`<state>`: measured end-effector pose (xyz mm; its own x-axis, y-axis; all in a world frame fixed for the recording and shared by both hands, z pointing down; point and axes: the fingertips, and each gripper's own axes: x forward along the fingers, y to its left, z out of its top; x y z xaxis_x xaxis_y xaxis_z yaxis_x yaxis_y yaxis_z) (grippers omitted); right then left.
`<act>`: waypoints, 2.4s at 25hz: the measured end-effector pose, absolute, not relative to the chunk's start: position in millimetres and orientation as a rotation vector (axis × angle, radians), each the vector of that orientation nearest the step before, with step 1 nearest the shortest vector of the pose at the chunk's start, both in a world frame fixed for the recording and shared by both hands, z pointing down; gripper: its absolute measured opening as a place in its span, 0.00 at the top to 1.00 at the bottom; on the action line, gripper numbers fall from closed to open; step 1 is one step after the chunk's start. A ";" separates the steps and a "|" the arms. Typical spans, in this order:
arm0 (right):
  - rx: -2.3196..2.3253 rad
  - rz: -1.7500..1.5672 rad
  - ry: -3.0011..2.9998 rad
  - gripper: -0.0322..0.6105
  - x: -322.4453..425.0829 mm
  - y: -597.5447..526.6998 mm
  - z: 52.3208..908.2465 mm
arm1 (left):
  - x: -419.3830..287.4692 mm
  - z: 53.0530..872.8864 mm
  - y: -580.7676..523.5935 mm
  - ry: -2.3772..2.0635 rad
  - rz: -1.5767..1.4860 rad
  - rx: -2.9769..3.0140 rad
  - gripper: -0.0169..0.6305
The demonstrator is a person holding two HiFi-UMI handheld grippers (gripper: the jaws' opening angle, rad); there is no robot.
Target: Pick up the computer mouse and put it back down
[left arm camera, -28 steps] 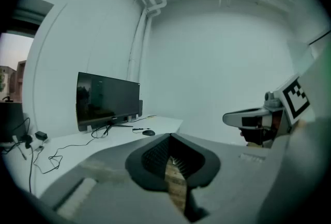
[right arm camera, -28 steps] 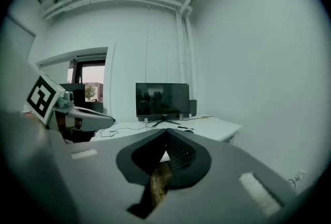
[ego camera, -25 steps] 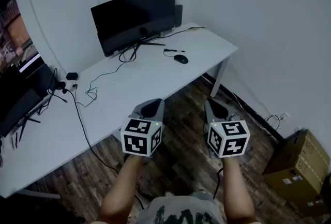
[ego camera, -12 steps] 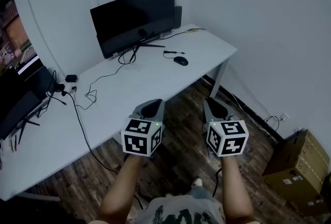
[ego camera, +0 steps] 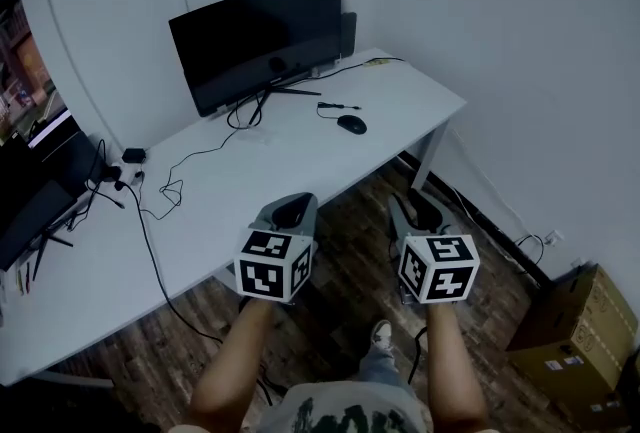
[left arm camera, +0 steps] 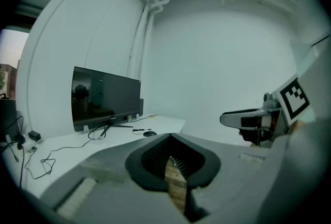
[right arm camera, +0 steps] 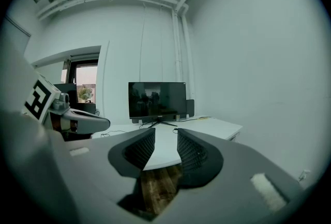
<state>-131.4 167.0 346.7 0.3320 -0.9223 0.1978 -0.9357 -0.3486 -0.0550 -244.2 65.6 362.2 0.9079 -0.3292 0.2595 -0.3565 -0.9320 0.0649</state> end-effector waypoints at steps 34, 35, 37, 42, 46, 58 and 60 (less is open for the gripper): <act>2.278 0.426 -2.033 0.42 133.2 20.1 365.5 | -16.1 373.2 -56.9 -0.911 0.465 2.834 0.97; 2.268 0.426 -2.043 0.42 134.0 17.1 366.0 | -15.7 373.1 -58.7 -0.922 0.465 2.830 0.97; 2.251 0.422 -2.060 0.42 135.3 10.5 366.1 | -14.7 373.1 -63.0 -0.941 0.466 2.825 0.97; 2.208 0.431 -2.091 0.42 137.6 -11.8 372.4 | -14.7 378.9 -81.3 -0.981 0.473 2.803 0.97; 2.169 0.438 -2.109 0.41 138.1 -36.9 378.7 | -15.1 385.5 -102.6 -1.002 0.474 2.782 0.97; 2.051 0.439 -2.135 0.41 137.7 -152.6 385.1 | -16.2 398.7 -211.3 -1.064 0.432 2.702 0.97; 2.037 0.436 -2.136 0.41 137.1 -172.6 383.0 | -15.4 398.1 -229.0 -1.066 0.422 2.698 0.97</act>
